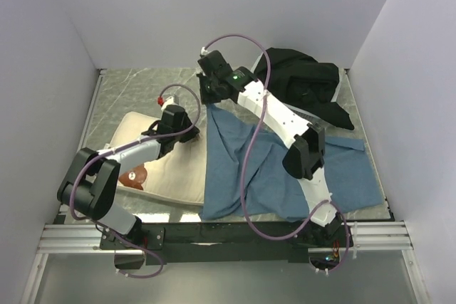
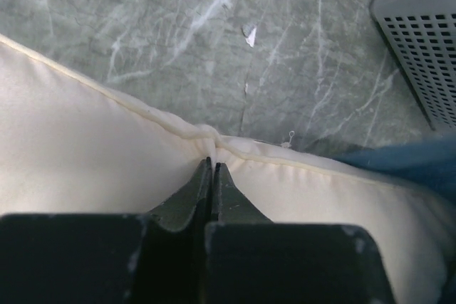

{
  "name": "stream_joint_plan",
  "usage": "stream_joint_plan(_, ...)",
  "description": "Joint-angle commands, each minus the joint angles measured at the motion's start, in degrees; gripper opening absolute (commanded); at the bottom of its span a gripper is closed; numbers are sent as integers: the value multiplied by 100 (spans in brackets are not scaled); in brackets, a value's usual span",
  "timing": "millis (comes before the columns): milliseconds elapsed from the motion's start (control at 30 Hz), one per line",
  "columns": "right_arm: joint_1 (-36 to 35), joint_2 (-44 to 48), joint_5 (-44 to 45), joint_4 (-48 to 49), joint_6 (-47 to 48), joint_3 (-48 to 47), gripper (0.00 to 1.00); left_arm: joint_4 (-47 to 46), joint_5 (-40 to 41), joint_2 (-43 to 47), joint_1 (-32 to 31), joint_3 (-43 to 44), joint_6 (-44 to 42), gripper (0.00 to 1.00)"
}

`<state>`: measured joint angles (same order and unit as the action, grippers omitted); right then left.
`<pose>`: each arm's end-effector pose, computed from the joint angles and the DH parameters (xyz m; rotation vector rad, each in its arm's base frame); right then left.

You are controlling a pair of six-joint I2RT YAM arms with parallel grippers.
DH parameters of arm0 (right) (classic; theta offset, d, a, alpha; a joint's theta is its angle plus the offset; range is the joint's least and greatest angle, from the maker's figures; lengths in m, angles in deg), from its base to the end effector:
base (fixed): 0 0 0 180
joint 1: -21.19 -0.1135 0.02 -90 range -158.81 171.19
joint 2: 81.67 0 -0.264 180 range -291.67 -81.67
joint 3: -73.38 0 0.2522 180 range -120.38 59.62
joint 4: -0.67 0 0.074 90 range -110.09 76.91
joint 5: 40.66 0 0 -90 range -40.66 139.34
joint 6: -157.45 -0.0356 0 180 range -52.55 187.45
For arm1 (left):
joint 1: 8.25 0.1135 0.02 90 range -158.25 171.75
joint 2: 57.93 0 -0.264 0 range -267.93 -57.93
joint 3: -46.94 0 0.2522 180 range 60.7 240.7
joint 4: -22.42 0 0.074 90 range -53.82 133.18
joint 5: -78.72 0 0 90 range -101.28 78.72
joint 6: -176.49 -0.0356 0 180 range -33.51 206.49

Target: Put the pillow into the pillowcase

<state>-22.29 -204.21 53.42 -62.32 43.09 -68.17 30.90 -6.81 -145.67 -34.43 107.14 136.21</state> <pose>0.3495 0.3279 0.3422 -0.3615 2.3642 0.4960 0.2900 -0.1395 0.1963 -0.5083 2.2178 -0.6425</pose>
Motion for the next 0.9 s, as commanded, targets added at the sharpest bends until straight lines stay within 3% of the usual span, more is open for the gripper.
stream_joint_plan(0, 59, -542, -171, 599, 98, -809, 1, 44, -465, 231, -476, -187, 319, 1)
stream_joint_plan(200, -2, -272, -592, 914, -156, -486, 0, -71, -465, 250, -424, -487, 575, 1)
stream_joint_plan(367, -555, 554, -328, 1397, -78, 1005, 2, -35, -816, -163, 470, -153, 698, 1)
stream_joint_plan(467, -556, 1074, -329, 1742, -113, 1589, 23, 80, -1088, -506, 849, 234, 619, 1)
stream_joint_plan(500, -538, 1066, -250, 1559, -69, 1538, 37, 88, -1123, -602, 886, 400, 610, 1)
stream_joint_plan(633, -529, 969, 355, 802, 151, 1116, 60, 158, -1176, -726, 904, 744, 575, 1)
stream_joint_plan(700, -625, 1336, 985, 722, 151, 1492, 73, 150, -1194, -796, 903, 832, 575, 1)
stream_joint_plan(867, -872, 2600, 1798, 1169, -130, 3675, 81, 133, -1185, -893, 912, 911, 610, 1)
